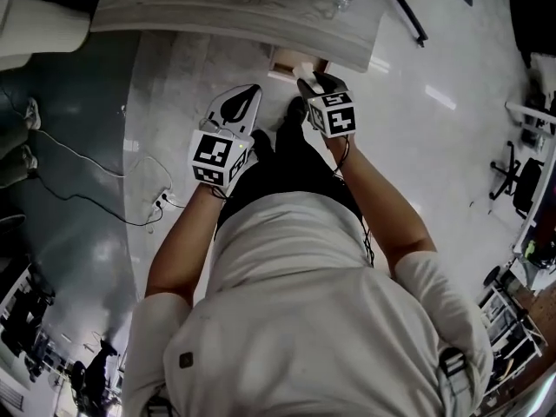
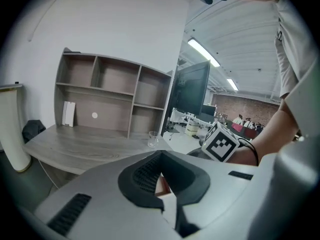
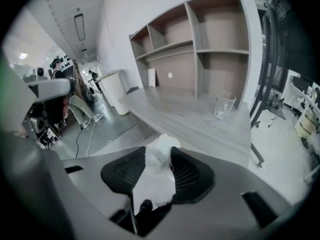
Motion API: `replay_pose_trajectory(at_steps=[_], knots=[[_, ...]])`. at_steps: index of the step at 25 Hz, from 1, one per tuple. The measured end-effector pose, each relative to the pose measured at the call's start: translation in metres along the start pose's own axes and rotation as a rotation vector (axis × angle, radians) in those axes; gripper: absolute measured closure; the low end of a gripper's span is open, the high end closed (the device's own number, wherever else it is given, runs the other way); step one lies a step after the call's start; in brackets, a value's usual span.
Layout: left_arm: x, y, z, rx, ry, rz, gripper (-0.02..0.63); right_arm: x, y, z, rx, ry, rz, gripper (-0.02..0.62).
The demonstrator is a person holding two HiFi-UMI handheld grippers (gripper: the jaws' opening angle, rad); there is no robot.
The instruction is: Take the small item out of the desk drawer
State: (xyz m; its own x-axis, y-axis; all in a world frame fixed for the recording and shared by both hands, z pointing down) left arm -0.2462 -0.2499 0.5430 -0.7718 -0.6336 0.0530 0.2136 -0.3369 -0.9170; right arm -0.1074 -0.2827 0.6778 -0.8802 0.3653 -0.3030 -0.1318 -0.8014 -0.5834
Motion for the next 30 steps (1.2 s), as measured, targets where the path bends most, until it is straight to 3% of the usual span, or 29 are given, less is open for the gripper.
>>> replay_pose_trajectory(at_steps=[14, 23, 30], knots=[[-0.020, 0.074, -0.086, -0.116, 0.054, 0.057, 0.594, 0.082, 0.069, -0.153, -0.266, 0.134, -0.092, 0.428], [-0.018, 0.114, -0.132, -0.190, 0.089, 0.113, 0.594, 0.135, 0.095, -0.226, -0.437, 0.201, -0.210, 0.428], [-0.025, 0.132, -0.149, -0.227, 0.079, 0.135, 0.594, 0.149, 0.105, -0.259, -0.526, 0.222, -0.247, 0.428]])
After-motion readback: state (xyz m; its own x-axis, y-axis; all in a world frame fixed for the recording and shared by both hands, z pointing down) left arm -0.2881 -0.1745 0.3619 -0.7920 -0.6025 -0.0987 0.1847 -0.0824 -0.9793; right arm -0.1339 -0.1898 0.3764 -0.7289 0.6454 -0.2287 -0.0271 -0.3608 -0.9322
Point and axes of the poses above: the fingertips, and each gripper's own axes: z forward along the fingers, x to its left, y out of its top, the point moved 2 cm from there along -z, backward along the fingers, and after that the axes turned 11 degrees about z, right-handed, at the moved point
